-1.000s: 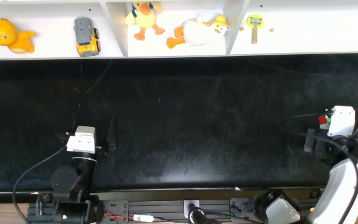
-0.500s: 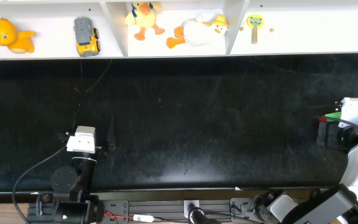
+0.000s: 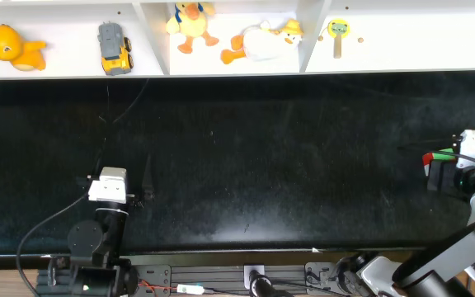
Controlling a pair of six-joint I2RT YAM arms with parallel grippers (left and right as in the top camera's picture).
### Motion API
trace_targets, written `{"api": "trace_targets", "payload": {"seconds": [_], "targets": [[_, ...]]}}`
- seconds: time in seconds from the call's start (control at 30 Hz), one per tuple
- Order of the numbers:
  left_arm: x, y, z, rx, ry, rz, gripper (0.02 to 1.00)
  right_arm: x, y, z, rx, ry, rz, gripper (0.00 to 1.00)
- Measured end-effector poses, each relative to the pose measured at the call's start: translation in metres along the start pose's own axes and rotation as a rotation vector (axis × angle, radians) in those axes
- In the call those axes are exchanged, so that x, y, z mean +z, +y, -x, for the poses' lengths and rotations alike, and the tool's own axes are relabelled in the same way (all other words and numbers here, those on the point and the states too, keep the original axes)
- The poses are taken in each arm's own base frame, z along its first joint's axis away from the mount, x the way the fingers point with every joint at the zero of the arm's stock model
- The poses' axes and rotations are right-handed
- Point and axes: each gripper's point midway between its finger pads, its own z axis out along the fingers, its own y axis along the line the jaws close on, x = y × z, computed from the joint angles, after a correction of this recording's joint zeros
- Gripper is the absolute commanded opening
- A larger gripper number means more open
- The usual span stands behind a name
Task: Store Toys
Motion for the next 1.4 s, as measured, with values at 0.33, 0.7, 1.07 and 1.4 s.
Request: {"api": "trace_targets", "payload": {"seconds": [0.33, 0.7, 1.07, 1.4], "targets": [[0.000, 0.000, 0.000, 0.000, 0.000, 0.000, 0.998, 0.003, 0.009, 0.015, 0.021, -0.061, 0.040, 0.636], [0.000, 0.000, 0.000, 0.000, 0.000, 0.000, 0.998, 0.003, 0.014, 0.017, 0.033, -0.054, 0.056, 0.509], [0.000, 0.000, 0.000, 0.000, 0.000, 0.000, 0.998, -0.010, 0.049, 0.055, 0.043, -0.075, 0.120, 0.498], [0.000, 0.000, 0.000, 0.000, 0.000, 0.000, 0.996, -0.052, 0.044, 0.143, 0.057, -0.264, 0.077, 0.511]]}}
